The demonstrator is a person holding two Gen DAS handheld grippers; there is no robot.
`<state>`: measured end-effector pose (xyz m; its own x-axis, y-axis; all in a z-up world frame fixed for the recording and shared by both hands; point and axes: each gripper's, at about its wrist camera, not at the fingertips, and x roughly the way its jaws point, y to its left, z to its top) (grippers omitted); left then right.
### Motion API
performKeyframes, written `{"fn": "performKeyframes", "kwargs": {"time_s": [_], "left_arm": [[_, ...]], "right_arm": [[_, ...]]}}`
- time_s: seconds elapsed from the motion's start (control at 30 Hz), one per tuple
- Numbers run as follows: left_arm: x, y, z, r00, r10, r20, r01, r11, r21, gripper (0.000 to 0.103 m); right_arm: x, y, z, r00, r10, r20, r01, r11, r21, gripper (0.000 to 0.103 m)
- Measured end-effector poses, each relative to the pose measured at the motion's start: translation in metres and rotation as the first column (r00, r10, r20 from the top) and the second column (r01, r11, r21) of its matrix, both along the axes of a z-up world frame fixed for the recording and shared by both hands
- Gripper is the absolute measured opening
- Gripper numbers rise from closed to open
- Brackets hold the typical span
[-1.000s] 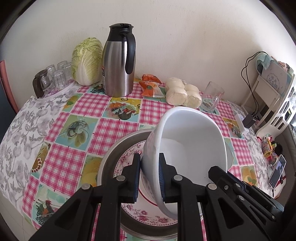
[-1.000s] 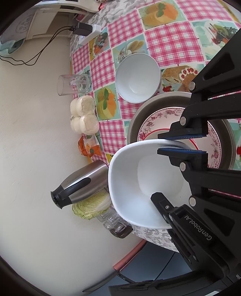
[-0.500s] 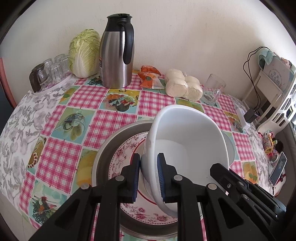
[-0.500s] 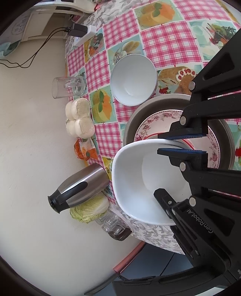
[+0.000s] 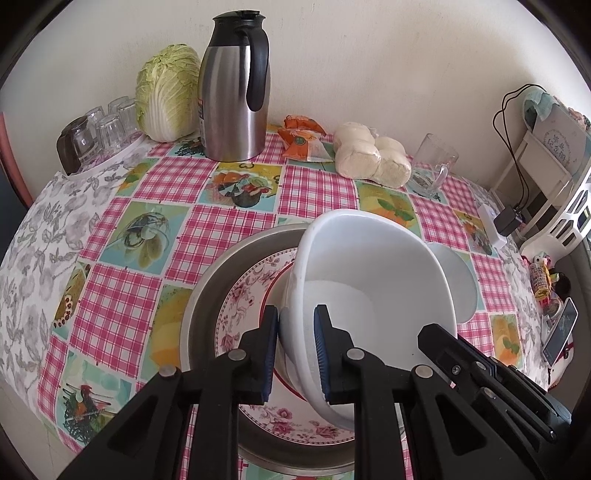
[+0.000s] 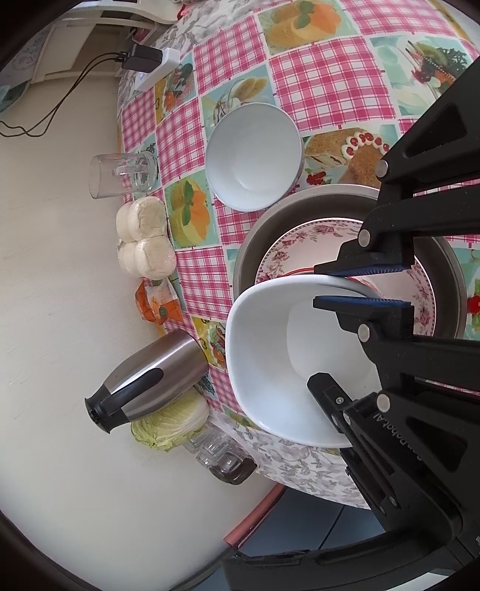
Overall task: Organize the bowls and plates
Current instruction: 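Carry the square bowl over the stacked plates with both tools, then lower the square bowl into the red-rimmed bowl with both tools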
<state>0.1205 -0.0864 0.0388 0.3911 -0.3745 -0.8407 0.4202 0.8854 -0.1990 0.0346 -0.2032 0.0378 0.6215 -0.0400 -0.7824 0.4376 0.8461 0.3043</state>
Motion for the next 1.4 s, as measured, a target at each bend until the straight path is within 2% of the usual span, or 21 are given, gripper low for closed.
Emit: {"fn": "performKeyframes", "kwargs": {"time_s": [0.7, 1.1, 1.3, 1.4], "left_arm": [[0.001, 0.000, -0.004, 1.000, 0.000, -0.013, 0.000, 1.000, 0.000, 0.019], [0.001, 0.002, 0.004, 1.000, 0.005, 0.013, -0.005, 1.000, -0.018, 0.031], [0.000, 0.006, 0.013, 0.999, 0.018, 0.031, -0.017, 0.999, -0.030, 0.040], [-0.001, 0.010, 0.020, 0.998, 0.036, 0.048, -0.034, 0.999, -0.036, 0.051]], "right_arm": [[0.004, -0.002, -0.008, 1.000, 0.001, -0.028, 0.000, 1.000, 0.014, 0.014], [0.003, 0.000, -0.002, 1.000, 0.007, -0.014, -0.007, 1.000, 0.015, 0.014], [-0.002, -0.001, 0.005, 1.000, 0.003, 0.010, -0.003, 1.000, 0.013, 0.014], [-0.004, -0.002, 0.009, 1.000, -0.002, 0.022, 0.002, 1.000, 0.016, 0.014]]}}
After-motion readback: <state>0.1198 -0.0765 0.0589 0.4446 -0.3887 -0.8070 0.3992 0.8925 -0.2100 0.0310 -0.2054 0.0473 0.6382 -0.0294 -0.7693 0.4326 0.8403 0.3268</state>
